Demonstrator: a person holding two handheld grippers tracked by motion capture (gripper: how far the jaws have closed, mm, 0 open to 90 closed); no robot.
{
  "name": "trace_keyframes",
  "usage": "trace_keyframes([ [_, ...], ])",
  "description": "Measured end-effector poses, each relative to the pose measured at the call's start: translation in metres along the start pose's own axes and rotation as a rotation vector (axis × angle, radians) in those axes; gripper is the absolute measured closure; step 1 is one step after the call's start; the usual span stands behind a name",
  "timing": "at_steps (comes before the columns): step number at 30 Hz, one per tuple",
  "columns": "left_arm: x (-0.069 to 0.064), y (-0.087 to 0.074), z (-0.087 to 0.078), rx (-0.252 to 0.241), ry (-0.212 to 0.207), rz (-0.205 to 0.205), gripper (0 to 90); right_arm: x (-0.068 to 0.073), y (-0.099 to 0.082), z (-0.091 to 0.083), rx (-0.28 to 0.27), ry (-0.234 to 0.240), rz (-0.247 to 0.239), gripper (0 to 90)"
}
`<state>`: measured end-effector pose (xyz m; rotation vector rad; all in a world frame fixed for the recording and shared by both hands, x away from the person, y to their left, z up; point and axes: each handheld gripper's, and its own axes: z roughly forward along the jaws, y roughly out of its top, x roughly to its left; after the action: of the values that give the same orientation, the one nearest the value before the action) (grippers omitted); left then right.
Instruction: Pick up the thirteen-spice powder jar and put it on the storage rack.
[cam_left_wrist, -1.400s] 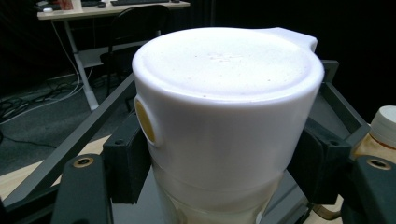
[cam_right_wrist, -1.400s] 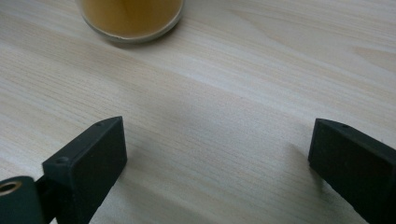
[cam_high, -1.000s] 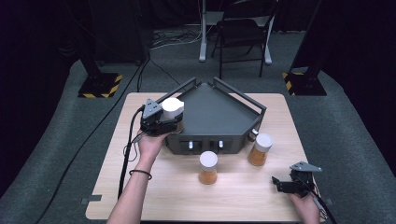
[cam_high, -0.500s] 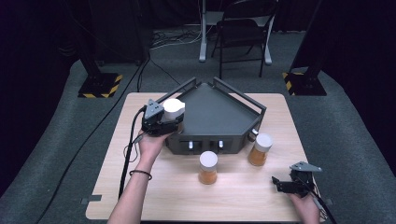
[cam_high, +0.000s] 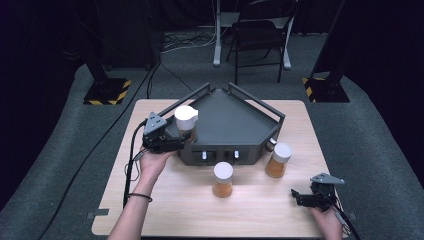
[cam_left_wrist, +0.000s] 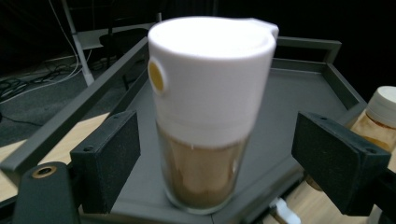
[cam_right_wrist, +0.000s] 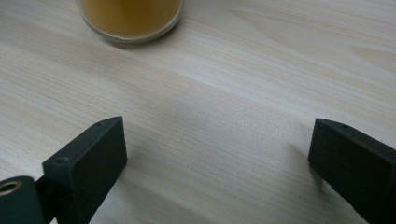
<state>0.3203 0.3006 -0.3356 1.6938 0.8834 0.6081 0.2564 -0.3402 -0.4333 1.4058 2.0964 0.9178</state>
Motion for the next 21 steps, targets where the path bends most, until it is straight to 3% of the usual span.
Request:
trace_keyframes([
  [5, 0.001, -0.018, -0.014, -0.015, 0.008, -0.005, 15.4, 0.0, 0.0, 0.0, 0.0, 0.0, 0.0, 3.4],
  [12, 0.001, -0.039, -0.032, 0.01, 0.049, 0.017, 15.4, 0.0, 0.0, 0.0, 0.0, 0.0, 0.0, 3.3],
  [17, 0.004, -0.063, -0.043, 0.002, 0.056, -0.022, 15.4, 0.0, 0.0, 0.0, 0.0, 0.0, 0.0, 3.4],
  [21, 0.004, -0.078, -0.051, 0.009, 0.057, -0.029, 15.4, 0.0, 0.0, 0.0, 0.0, 0.0, 0.0, 3.4],
])
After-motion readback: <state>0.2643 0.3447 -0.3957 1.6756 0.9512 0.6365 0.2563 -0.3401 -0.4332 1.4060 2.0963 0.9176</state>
